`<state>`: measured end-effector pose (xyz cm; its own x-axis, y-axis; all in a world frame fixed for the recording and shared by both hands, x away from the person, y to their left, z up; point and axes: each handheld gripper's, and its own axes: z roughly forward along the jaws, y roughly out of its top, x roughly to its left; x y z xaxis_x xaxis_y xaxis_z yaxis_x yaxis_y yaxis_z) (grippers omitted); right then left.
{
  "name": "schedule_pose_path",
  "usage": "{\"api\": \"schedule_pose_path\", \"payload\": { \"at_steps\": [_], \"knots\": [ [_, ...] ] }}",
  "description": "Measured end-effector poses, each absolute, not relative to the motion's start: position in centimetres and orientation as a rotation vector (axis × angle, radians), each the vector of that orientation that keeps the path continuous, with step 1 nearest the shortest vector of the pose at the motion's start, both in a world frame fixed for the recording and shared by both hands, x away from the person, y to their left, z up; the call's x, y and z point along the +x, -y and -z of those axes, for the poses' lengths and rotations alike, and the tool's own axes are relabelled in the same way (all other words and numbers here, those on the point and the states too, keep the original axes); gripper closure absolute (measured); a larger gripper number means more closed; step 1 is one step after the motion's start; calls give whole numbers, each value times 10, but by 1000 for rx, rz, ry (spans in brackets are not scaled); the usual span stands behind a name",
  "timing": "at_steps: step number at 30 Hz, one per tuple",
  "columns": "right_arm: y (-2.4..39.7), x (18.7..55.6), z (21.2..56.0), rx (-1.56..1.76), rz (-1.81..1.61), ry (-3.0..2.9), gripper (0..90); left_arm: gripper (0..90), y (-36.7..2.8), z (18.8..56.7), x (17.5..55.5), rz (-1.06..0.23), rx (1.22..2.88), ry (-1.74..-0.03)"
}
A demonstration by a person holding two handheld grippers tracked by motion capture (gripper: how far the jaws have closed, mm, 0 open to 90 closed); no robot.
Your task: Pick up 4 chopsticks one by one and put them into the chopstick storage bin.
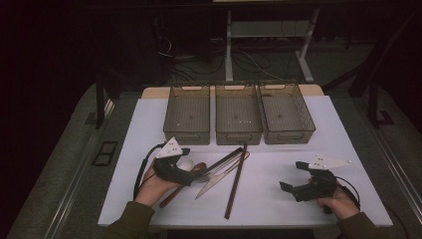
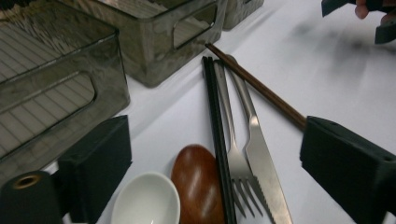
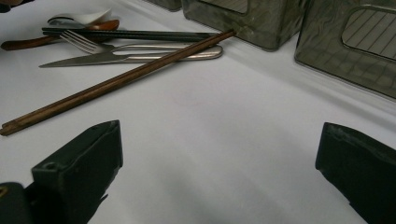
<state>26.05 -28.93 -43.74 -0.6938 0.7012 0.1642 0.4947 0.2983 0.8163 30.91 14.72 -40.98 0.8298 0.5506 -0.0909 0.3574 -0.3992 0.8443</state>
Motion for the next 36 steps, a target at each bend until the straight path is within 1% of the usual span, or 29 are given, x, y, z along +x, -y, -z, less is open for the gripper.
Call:
{"api": "schedule_pose_path", "payload": {
  "at_steps": [1, 7, 9, 10, 12, 13, 14, 16, 19, 21, 22, 23, 29, 31, 32, 36],
  "knots": [
    [289, 261, 438, 1103, -1346, -2342, 4, 139, -145, 409, 312, -248, 2021, -669],
    [289, 261, 438, 1101, -1353, -2342, 4, 151, -137, 409, 319, -241, 2027, -671],
    [289, 261, 438, 1100, -1355, -2341, 4, 168, -134, 408, 322, -241, 2034, -661],
    [289, 261, 438, 1100, -1351, -2343, 4, 196, -132, 408, 323, -240, 2040, -659],
    [288, 261, 438, 1099, -1351, -2344, 4, 209, -129, 408, 325, -236, 2049, -654],
    [288, 261, 438, 1099, -1348, -2347, 4, 242, -127, 409, 326, -232, 2054, -650],
    [288, 261, 438, 1099, -1348, -2347, 4, 242, -126, 409, 327, -226, 2059, -650],
    [288, 261, 438, 1098, -1346, -2348, 4, 278, -122, 410, 330, -215, 2067, -652],
    [288, 261, 439, 1100, -1345, -2348, 4, 298, -118, 410, 332, -202, 2073, -643],
    [288, 261, 438, 1103, -1345, -2345, 4, 335, -115, 409, 334, -194, 2076, -639],
    [288, 261, 438, 1103, -1345, -2345, 4, 335, -113, 409, 335, -194, 2074, -639],
    [288, 261, 438, 1103, -1346, -2346, 4, 361, -112, 408, 335, -192, 2077, -634],
    [288, 260, 438, 1098, -1350, -2344, 4, 404, -102, 405, 339, -179, 2074, -624],
    [287, 260, 439, 1095, -1348, -2347, 4, 449, -99, 404, 340, -188, 2075, -630],
    [287, 260, 439, 1095, -1348, -2347, 4, 449, -98, 404, 341, -195, 2072, -634],
    [287, 261, 439, 1083, -1346, -2357, 4, 509, -93, 408, 342, -184, 2099, -620]
  ]
}}
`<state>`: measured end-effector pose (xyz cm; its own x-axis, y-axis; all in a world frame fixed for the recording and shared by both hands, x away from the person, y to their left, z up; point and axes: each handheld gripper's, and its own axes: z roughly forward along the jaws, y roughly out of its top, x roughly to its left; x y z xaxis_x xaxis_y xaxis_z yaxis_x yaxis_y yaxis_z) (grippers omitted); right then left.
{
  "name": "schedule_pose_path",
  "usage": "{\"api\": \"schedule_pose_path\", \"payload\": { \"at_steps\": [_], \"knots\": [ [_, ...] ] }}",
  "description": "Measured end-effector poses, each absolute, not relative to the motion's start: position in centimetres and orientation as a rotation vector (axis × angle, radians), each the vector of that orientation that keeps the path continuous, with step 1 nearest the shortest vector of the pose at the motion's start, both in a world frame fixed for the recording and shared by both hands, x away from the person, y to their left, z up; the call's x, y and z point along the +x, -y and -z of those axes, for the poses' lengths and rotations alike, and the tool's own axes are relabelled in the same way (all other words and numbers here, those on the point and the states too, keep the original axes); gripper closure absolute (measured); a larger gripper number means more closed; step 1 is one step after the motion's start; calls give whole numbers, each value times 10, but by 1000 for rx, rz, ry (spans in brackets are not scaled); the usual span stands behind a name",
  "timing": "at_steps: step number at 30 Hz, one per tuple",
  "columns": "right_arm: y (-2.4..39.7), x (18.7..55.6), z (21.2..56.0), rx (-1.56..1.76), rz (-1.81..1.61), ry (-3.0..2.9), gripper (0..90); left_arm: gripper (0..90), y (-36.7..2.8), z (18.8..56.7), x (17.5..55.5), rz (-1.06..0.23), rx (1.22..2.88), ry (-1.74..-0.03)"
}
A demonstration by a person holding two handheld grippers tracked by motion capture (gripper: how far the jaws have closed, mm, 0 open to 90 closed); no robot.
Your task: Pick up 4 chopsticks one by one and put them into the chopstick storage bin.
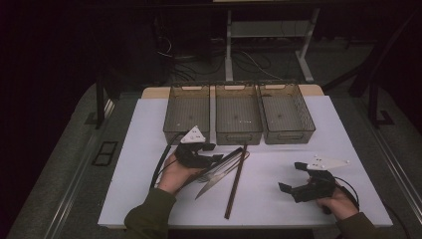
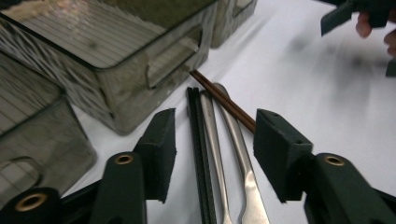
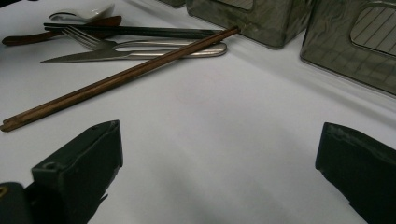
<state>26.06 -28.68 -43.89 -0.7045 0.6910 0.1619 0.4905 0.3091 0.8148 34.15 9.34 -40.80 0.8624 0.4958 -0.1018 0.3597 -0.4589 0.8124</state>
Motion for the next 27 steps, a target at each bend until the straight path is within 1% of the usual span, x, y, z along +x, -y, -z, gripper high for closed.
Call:
{"api": "schedule_pose_path", "payload": {
  "at_steps": [4, 5, 6, 7, 8, 11, 12, 15, 27],
  "knots": [
    [286, 261, 439, 1079, -1345, -2362, 4, 578, -91, 414, 345, -162, 2142, -643],
    [286, 261, 440, 1076, -1341, -2364, 4, 578, -90, 416, 345, -160, 2151, -651],
    [285, 261, 440, 1072, -1338, -2368, 4, 616, -90, 417, 346, -160, 2163, -656],
    [285, 261, 440, 1072, -1338, -2368, 4, 616, -90, 419, 346, -154, 2178, -660],
    [285, 260, 440, 1069, -1338, -2369, 5, 634, -90, 421, 347, -147, 2194, -664],
    [285, 260, 440, 1067, -1332, -2371, 4, 693, -90, 425, 348, -126, 2204, -697],
    [285, 260, 440, 1067, -1332, -2371, 4, 693, -91, 426, 349, -125, 2210, -693],
    [285, 261, 440, 1065, -1329, -2372, 4, 741, -92, 428, 350, -109, 2216, -709],
    [285, 261, 440, 1067, -1325, -2372, 4, 765, -91, 433, 350, -121, 2247, -700]
  ]
}}
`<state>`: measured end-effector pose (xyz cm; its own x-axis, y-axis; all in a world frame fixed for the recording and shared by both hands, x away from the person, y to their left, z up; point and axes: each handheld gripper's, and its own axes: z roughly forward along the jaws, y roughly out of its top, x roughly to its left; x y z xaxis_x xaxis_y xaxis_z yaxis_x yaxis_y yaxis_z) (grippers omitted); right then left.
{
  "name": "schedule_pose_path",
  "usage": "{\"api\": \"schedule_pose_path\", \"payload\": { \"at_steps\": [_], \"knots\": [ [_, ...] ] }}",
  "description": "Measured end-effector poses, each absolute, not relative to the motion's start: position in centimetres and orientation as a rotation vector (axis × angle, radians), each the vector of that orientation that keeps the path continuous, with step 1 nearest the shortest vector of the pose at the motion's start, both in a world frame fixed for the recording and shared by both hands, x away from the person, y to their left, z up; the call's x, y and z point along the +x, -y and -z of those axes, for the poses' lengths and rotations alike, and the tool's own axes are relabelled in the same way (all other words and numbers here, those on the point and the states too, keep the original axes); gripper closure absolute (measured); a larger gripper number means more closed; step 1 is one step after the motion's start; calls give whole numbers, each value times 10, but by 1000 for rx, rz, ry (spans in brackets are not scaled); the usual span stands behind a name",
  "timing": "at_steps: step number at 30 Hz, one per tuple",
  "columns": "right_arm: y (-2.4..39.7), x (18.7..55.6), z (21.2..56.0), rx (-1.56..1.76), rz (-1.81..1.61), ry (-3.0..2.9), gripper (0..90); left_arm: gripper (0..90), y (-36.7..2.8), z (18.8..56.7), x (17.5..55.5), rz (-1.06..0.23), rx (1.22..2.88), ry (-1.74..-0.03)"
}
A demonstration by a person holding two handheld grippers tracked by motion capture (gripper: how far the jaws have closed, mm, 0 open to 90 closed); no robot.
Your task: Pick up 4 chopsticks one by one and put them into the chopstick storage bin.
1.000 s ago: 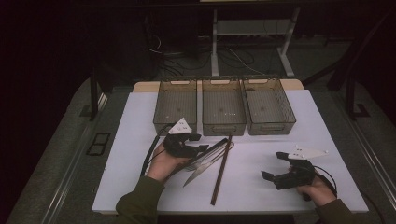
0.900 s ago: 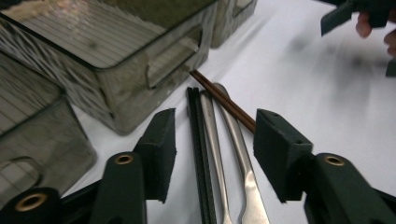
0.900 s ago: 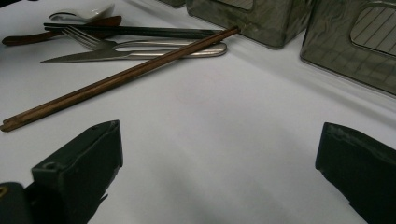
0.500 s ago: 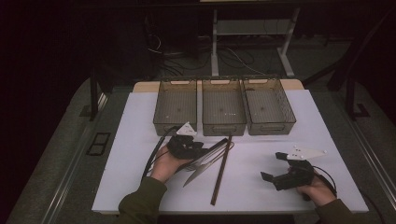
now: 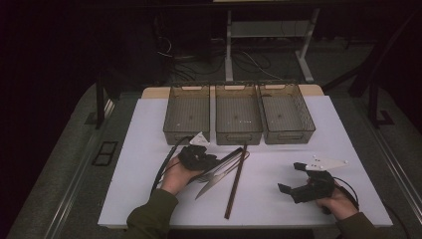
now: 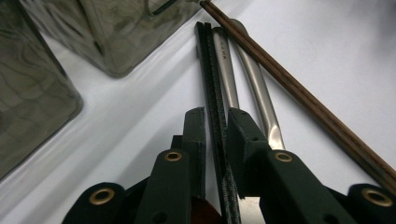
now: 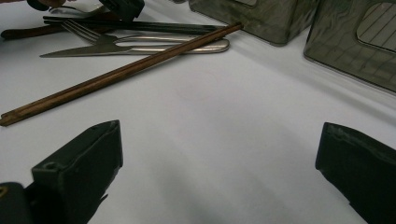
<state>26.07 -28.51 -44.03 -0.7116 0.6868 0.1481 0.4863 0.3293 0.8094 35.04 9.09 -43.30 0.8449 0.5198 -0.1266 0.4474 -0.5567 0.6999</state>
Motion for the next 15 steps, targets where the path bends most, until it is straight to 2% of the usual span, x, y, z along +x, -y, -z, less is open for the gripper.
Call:
{"api": "schedule_pose_path", "payload": {
  "at_steps": [15],
  "knots": [
    [285, 261, 440, 1071, -1331, -2371, 4, 767, -91, 434, 351, -124, 2257, -704]
  ]
}}
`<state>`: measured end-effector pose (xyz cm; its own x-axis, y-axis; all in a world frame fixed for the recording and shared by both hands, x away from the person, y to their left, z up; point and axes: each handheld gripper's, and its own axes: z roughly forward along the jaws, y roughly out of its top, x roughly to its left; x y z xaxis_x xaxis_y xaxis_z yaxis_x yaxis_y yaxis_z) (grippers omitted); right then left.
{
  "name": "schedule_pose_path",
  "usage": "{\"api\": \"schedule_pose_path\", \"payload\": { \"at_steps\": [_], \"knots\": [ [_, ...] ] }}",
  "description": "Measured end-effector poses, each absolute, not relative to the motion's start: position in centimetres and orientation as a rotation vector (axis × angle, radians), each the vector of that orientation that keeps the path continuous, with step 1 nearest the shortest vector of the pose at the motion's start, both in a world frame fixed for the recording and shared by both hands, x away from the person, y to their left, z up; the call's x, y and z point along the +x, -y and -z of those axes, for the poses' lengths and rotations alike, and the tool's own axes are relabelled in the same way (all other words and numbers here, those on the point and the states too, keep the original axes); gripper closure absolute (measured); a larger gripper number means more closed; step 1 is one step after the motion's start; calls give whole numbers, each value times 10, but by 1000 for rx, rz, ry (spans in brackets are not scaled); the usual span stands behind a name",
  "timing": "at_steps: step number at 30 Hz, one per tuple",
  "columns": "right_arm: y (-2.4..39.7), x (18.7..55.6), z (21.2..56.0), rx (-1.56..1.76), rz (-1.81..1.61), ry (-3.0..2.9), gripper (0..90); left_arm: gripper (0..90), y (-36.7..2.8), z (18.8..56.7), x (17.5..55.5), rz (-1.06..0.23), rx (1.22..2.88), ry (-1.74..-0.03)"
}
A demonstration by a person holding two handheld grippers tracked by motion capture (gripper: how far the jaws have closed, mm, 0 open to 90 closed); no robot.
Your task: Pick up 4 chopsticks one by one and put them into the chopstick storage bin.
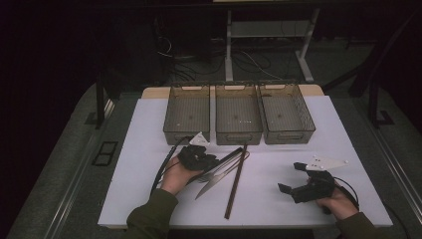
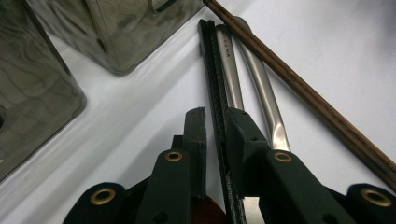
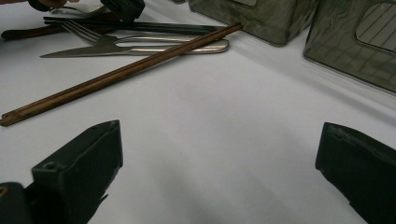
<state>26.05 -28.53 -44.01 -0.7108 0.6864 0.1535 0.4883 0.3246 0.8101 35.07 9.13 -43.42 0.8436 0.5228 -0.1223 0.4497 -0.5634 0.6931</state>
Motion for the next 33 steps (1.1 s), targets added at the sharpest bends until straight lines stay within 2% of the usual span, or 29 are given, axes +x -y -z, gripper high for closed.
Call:
{"api": "schedule_pose_path", "payload": {
  "at_steps": [15, 19, 33],
  "knots": [
    [285, 261, 440, 1068, -1335, -2371, 4, 753, -89, 437, 352, -133, 2265, -700],
    [285, 261, 440, 1069, -1333, -2372, 4, 739, -90, 439, 353, -97, 2245, -705],
    [286, 260, 440, 1067, -1336, -2370, 4, 750, -91, 438, 355, -91, 2234, -724]
  ]
}}
